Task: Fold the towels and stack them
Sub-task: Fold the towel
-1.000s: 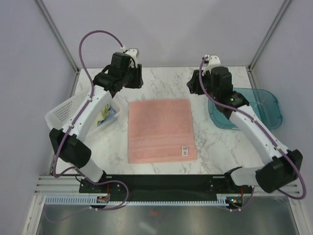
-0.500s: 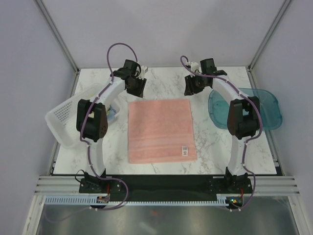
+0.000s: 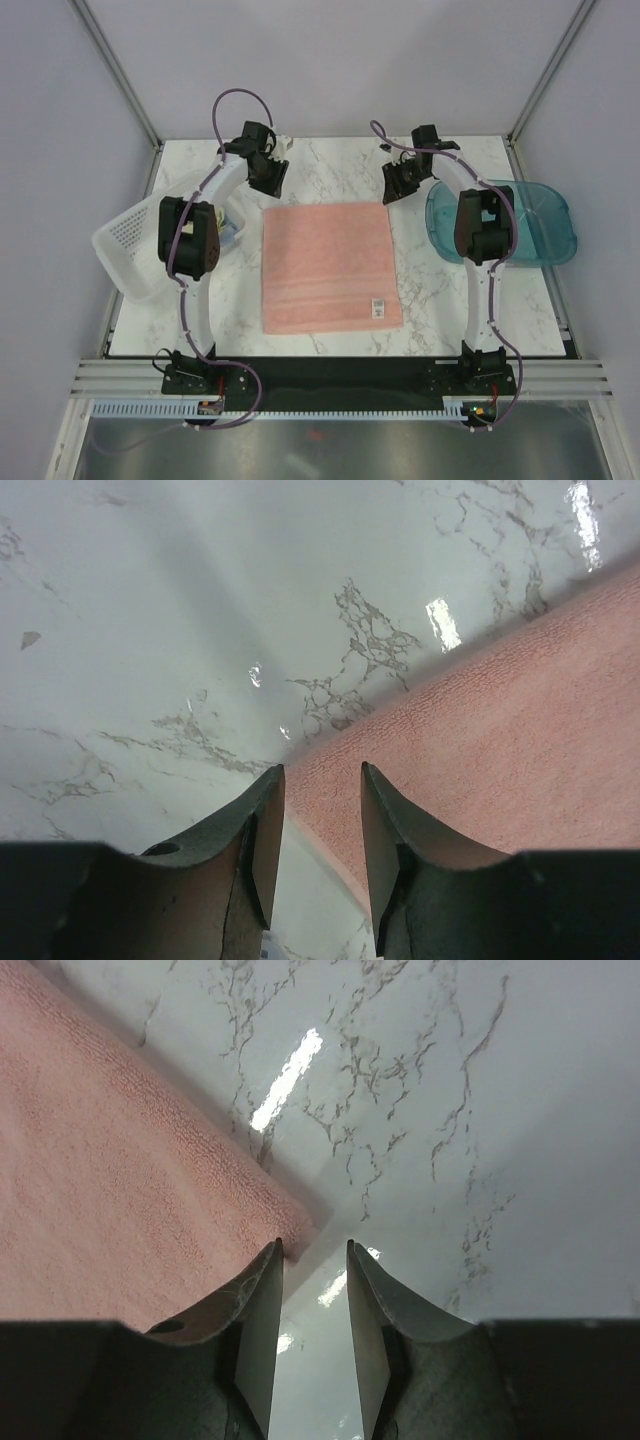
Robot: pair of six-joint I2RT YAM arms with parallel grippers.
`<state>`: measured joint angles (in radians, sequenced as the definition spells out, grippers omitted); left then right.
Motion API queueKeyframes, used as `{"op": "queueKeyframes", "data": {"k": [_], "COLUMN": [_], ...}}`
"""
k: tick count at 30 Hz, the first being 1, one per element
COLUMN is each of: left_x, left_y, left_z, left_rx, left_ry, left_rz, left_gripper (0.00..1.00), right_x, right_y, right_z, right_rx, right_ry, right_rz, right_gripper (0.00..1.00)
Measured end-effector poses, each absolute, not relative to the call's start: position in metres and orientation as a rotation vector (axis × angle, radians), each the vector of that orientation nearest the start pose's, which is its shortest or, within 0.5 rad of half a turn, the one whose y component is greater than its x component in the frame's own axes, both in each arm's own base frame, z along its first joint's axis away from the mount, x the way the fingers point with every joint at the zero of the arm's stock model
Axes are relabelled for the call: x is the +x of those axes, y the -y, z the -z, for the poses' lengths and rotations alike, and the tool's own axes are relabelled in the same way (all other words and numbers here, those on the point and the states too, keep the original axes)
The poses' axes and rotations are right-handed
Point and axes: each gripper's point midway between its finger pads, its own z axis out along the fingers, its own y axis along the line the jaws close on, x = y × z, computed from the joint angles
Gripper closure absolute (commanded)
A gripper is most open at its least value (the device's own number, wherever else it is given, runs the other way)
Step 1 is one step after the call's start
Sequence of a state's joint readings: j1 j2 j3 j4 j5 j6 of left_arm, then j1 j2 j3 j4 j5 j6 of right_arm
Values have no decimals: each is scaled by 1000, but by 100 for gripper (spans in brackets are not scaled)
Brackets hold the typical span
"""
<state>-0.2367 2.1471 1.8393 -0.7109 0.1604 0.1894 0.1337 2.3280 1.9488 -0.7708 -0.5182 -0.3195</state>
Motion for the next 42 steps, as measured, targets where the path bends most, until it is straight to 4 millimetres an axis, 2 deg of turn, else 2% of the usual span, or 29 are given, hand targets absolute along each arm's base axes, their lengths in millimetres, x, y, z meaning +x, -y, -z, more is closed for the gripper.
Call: {"op": "queueKeyframes", "data": {"k": [6,10,19,25,33,37,38,40,41,42], "left_x": [487,484,479,483,477,476,475,476,476,476], "left_y": [136,133,121,115,113,112,112,113,113,114], "left_z": [-58,-47,-45,-46,-31,-23,-23,-23,-24,-24], "left_rx": [628,638,661,658,678,683,683,684,685,687], "left_ry": [-2579,-2608,-2636,-2640,-2681,-2698,-2700,-2698,-2697,-2697], "left_rz": [216,203,162,154,154,156,158,161,165,172], "left_gripper": [58,59,57,59,60,62,63,74,81,92], "right_x": [494,495,493,490,491,492,493,493,493,493], "right_y": [-145,-147,-151,-153,-155,-155,-155,-155,-155,-155], "right_z": [-28,-25,-30,-31,-29,-25,-25,-24,-23,-23], "right_rx": [-747,-756,-780,-789,-792,-790,-790,-791,-791,-797], "right_ry": [-2533,-2533,-2513,-2512,-2513,-2522,-2520,-2522,-2522,-2520], "right_rz": [-661,-680,-718,-742,-762,-762,-762,-763,-763,-762], "right_gripper": [63,63,65,63,62,64,67,76,91,99]}}
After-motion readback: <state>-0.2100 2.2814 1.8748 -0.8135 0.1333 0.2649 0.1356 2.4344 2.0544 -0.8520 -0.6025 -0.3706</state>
